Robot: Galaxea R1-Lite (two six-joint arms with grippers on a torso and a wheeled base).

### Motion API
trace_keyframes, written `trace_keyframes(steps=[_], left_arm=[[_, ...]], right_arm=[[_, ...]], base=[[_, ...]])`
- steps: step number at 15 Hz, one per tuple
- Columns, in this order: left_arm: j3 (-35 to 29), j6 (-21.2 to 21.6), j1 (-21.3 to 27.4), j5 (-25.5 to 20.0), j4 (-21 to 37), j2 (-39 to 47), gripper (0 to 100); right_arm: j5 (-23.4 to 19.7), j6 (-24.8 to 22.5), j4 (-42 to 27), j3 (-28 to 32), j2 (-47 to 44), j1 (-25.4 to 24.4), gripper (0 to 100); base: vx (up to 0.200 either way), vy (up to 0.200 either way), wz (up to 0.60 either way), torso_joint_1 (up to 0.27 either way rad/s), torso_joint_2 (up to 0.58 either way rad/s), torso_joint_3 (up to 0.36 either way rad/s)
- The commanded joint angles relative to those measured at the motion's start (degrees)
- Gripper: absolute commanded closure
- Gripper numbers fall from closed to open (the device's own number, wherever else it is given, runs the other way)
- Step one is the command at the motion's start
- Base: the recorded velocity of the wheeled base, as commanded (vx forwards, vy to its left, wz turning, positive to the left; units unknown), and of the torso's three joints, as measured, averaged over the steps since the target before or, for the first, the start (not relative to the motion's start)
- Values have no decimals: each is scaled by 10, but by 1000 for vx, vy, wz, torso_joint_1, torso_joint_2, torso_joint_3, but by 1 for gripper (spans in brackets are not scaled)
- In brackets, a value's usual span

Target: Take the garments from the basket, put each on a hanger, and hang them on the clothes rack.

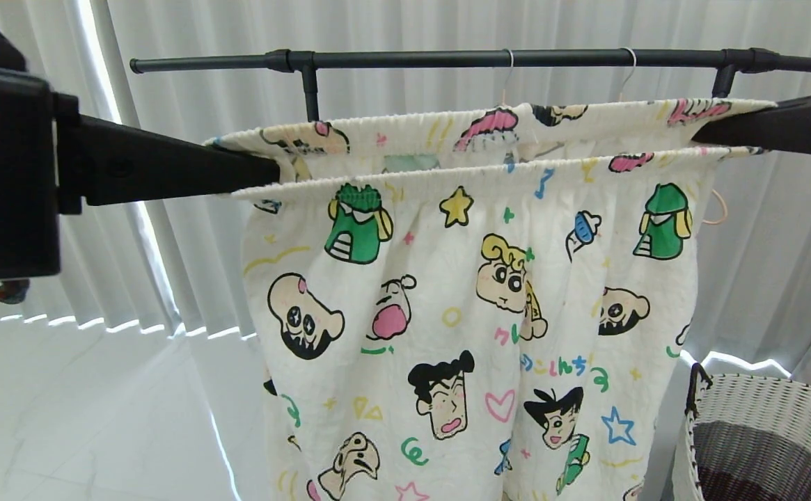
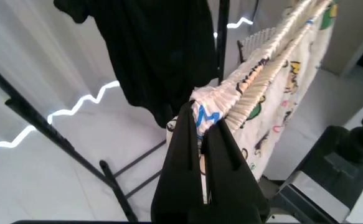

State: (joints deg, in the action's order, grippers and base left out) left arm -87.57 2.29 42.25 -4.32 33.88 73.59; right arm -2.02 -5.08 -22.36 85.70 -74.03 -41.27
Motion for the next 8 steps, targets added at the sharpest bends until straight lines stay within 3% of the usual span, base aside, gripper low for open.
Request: trace_keyframes(steps=[1, 4, 8], left_arm=[[20, 1, 6, 2, 0, -22, 100], [20, 3, 6, 3, -12, -12, 100], [20, 11, 5, 2, -87, 45, 100]], right_arm=[[0, 1, -1, 4, -1, 0, 100], [0, 3, -67, 4, 30, 0, 100], [-19, 4, -142, 3, 72, -14, 100]], base=[[0, 0, 0, 0, 0, 0], [0, 0, 0, 0, 0, 0], [0, 0, 0, 0, 0, 0]])
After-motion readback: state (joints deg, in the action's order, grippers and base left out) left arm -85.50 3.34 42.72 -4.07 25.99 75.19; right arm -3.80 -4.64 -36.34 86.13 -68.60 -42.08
